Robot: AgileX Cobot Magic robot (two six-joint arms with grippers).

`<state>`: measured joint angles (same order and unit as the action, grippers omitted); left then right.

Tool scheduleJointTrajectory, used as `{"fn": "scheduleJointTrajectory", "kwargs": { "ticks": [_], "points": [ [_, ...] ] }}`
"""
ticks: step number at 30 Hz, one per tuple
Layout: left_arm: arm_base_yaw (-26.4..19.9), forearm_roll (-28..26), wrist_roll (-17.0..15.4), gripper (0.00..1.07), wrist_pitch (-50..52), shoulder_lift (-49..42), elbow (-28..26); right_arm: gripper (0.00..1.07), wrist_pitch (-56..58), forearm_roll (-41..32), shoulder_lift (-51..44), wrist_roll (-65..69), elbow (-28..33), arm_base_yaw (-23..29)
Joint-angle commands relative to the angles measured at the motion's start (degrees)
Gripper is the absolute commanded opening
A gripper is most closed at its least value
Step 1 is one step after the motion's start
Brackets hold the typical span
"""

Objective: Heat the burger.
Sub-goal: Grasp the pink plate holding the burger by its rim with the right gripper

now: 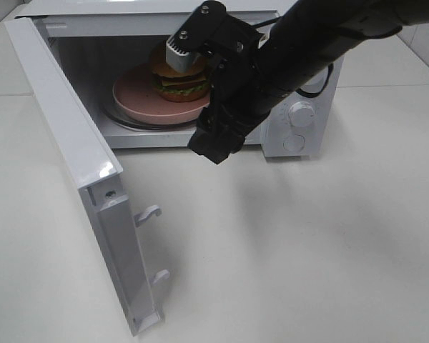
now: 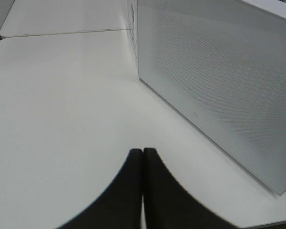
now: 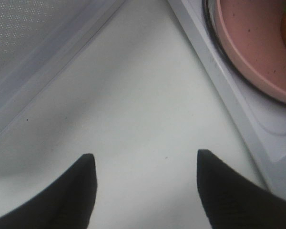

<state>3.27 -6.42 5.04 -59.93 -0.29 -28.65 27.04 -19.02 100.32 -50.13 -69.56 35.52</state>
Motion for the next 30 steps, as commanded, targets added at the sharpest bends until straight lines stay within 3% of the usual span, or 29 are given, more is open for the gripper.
{"fn": "scheduleJointTrajectory", "kwargs": {
  "ticks": [1, 4, 6, 10, 20, 29, 30],
  "points": [
    [-0.11, 0.0, -0.4, 0.0, 0.52, -1.15, 0.17, 0.62, -0.8, 3.9, 1.26, -1.09, -1.95, 1.6],
    [-0.11, 0.0, -0.4, 0.0, 0.52, -1.15, 0.17, 0.62, -0.8, 8.31, 3.78, -1.03, -4.13, 3.38],
    [-0.11, 0.0, -0.4, 0.0, 0.52, -1.15, 0.17, 0.62, -0.92, 15.47, 7.45, -0.86, -6.82, 5.33],
    [-0.11, 0.0, -0.4, 0.0, 0.52, -1.15, 0.17, 0.62, -1.83, 20.17, 9.57, -0.74, -8.31, 5.96],
    [-0.11, 0.0, -0.4, 0.0, 0.52, -1.15, 0.17, 0.62, -2.98, 23.03, 14.27, 0.06, -14.84, 7.22],
    [-0.11, 0.0, -0.4, 0.0, 0.52, -1.15, 0.17, 0.62, -3.15, 32.6, 18.51, 6.7, -20.74, 7.79],
    [-0.11, 0.0, -0.4, 0.0, 0.52, -1.15, 0.17, 0.62, -3.44, 36.27, 19.08, 8.94, -21.14, 7.79]
  ]
}}
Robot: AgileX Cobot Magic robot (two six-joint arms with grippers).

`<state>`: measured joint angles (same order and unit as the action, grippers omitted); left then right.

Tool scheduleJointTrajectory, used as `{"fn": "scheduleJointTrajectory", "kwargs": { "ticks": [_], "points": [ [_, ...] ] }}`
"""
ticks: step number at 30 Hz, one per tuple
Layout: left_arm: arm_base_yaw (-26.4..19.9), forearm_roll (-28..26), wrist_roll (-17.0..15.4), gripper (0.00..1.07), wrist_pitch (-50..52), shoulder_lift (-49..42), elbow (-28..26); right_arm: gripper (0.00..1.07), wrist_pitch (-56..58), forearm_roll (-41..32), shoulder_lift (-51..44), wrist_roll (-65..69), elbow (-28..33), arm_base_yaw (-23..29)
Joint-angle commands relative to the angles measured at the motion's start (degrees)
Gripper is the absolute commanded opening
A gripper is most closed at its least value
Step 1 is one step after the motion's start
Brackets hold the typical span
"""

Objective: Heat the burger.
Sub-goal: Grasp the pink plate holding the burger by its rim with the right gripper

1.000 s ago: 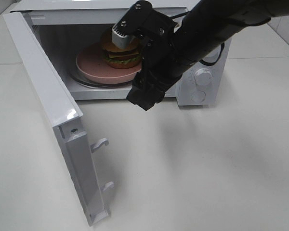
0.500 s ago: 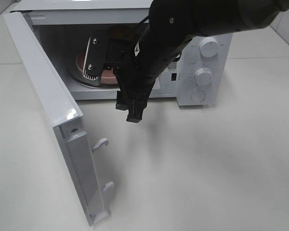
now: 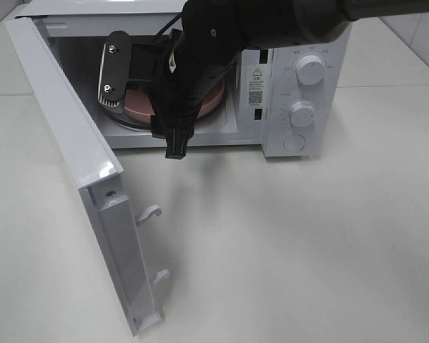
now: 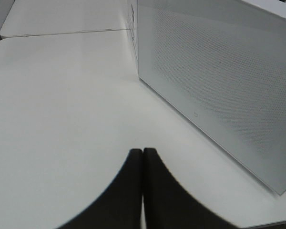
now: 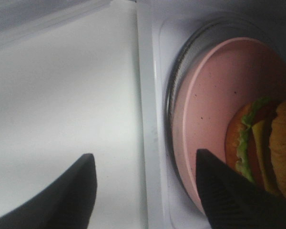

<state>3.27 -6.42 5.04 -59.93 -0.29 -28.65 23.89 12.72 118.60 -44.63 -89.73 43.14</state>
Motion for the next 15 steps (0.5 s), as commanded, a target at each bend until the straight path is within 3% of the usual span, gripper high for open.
{"fn": "scheduleJointTrajectory", "kwargs": {
  "ticks": [1, 8, 15],
  "points": [
    [-0.11, 0.0, -0.4, 0.0, 0.52, -1.15, 0.17, 0.62, -0.29, 4.53, 0.8, 3.44, -0.97, 0.17],
    [-0.11, 0.0, -0.4, 0.0, 0.52, -1.15, 0.17, 0.63, -3.15, 13.58, 0.97, 10.43, -1.09, 0.17],
    [-0.11, 0.0, -0.4, 0.0, 0.52, -1.15, 0.17, 0.69, -3.61, 13.69, 0.97, 10.43, -1.09, 0.17]
  ]
}}
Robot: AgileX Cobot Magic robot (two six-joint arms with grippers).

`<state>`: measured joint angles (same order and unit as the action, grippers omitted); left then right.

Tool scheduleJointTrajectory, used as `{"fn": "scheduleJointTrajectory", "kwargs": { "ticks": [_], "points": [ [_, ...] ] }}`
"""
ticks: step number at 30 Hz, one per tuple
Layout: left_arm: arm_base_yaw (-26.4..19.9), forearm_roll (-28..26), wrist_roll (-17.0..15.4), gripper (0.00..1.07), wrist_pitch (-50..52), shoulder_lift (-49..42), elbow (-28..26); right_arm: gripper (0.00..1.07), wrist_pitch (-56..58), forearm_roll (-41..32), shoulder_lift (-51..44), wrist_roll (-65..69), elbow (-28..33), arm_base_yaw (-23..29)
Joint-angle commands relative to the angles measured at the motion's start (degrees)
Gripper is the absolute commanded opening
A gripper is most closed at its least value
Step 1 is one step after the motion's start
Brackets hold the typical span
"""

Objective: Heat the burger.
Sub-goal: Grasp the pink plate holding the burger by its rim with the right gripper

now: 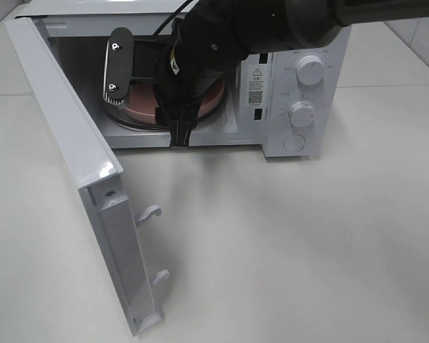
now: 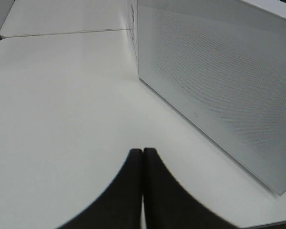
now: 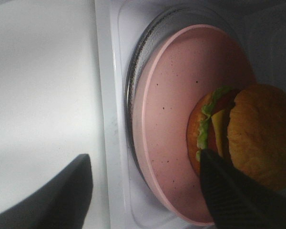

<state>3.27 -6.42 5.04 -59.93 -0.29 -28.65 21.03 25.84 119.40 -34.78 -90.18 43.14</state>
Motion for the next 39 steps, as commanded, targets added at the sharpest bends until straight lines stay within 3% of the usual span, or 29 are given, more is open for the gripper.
{"fn": "scheduleJointTrajectory", "kwargs": {
  "ticks": [1, 4, 39],
  "points": [
    [-0.11, 0.0, -0.4, 0.0, 0.52, -1.15, 0.17, 0.73, -1.43, 0.74, 0.17, 0.57, -0.63, 0.17],
    [-0.11, 0.0, -0.4, 0.0, 0.52, -1.15, 0.17, 0.77, -1.6, 0.92, 0.17, 0.52, -0.63, 0.17],
    [-0.11, 0.0, -0.4, 0.0, 0.52, -1.15, 0.17, 0.76, -8.02, 4.87, 4.18, 9.11, -1.72, -1.2]
  ]
}}
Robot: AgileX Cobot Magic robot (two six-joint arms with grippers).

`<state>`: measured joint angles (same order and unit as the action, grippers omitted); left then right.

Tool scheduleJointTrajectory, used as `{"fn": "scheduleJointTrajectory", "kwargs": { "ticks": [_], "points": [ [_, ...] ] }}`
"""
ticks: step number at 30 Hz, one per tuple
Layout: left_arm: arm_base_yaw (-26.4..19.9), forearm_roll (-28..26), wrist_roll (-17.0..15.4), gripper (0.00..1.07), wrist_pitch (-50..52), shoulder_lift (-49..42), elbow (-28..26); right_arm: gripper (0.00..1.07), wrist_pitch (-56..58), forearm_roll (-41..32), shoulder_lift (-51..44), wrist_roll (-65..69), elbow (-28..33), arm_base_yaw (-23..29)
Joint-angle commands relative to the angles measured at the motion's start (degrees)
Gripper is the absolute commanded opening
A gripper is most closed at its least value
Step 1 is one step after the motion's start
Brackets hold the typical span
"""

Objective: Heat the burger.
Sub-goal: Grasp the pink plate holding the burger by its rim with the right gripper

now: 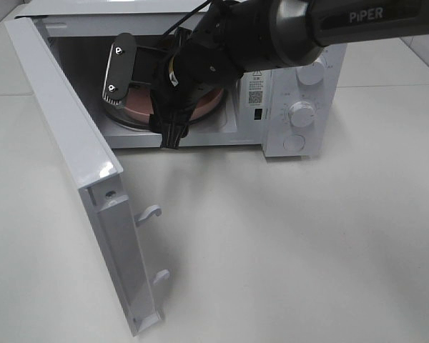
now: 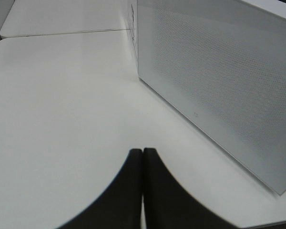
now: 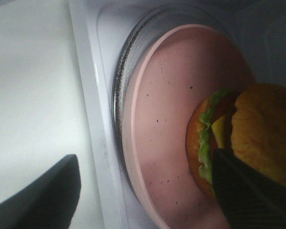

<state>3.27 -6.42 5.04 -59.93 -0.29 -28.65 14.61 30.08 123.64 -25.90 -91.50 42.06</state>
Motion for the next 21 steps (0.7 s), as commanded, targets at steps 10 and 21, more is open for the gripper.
{"fn": "scheduleJointTrajectory", "kwargs": {
  "ticks": [10, 21],
  "points": [
    [-0.11, 0.0, -0.4, 0.0, 0.52, -1.15, 0.17, 0.76, -1.38, 1.49, 2.75, 0.46, -0.63, -0.11],
    [-0.11, 0.0, -0.4, 0.0, 0.52, -1.15, 0.17, 0.76, -1.38, 1.72, 7.45, 0.46, -3.55, -0.11]
  ]
}}
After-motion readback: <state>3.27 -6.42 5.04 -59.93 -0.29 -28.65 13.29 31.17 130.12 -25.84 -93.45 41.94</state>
